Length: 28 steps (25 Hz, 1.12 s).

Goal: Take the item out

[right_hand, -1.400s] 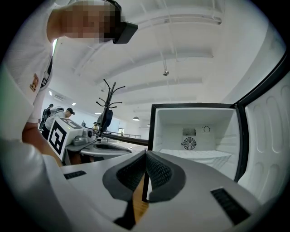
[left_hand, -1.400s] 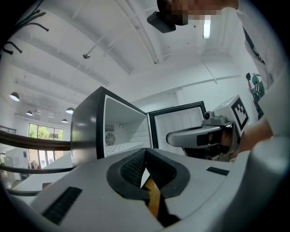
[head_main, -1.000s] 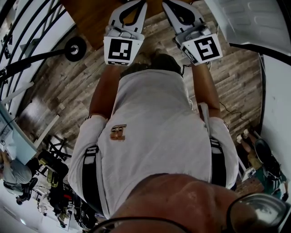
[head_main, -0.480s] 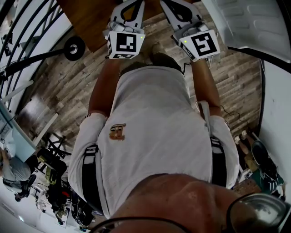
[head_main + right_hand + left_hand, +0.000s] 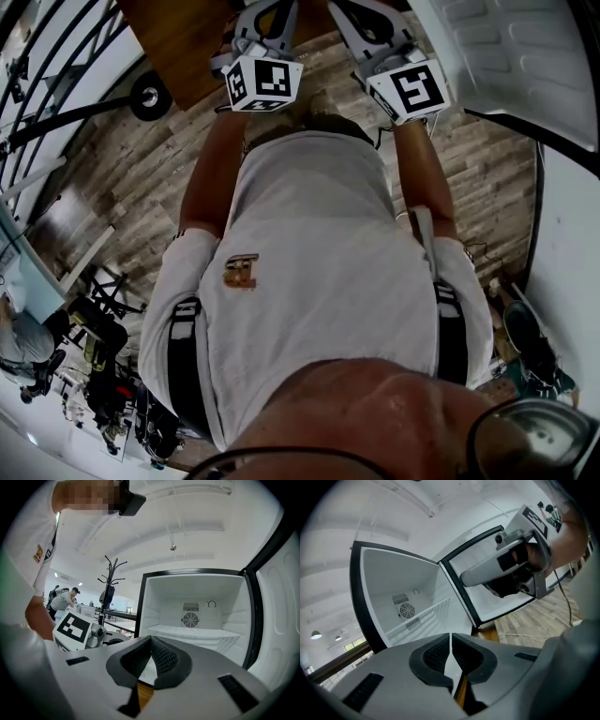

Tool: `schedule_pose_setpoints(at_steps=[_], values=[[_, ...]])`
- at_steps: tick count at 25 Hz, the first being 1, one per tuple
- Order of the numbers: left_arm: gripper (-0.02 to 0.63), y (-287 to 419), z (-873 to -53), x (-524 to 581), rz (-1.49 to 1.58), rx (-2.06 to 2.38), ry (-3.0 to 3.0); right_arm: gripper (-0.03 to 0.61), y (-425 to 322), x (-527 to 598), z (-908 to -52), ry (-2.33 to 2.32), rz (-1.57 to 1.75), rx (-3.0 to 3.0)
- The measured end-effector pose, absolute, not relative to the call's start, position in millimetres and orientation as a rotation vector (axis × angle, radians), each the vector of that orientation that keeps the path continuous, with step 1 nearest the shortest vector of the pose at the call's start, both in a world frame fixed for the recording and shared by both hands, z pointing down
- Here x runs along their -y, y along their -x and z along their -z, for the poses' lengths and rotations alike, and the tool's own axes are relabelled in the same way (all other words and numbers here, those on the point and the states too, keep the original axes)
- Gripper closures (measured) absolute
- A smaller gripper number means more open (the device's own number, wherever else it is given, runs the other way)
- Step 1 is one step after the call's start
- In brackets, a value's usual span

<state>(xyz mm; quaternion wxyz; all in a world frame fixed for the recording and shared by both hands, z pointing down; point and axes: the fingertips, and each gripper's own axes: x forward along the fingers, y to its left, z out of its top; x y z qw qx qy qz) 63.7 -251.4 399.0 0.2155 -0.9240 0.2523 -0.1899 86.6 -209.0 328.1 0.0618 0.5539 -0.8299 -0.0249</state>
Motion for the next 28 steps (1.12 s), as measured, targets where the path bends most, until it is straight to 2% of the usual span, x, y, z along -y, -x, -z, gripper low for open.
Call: schedule_pose_setpoints(at_steps=[7,12,28], values=[[0.591,-80.9,-422.2,261.8,0.662,-0.672,2.446,0.546,-97.7,220.1,-336.2,-1.638,0.062,2.544],[0.506,-89.8,-436.9,265.8,0.760,-0.650,2.375,0.545,-103.7,220.6,-337.0,-1.615,0.057,2.563],[0.428,-115.8,-496.0,293.8,1.084,-0.653,2.122,0.545,-131.9,225.4,-344.2,-1.530,0.043,2.613]])
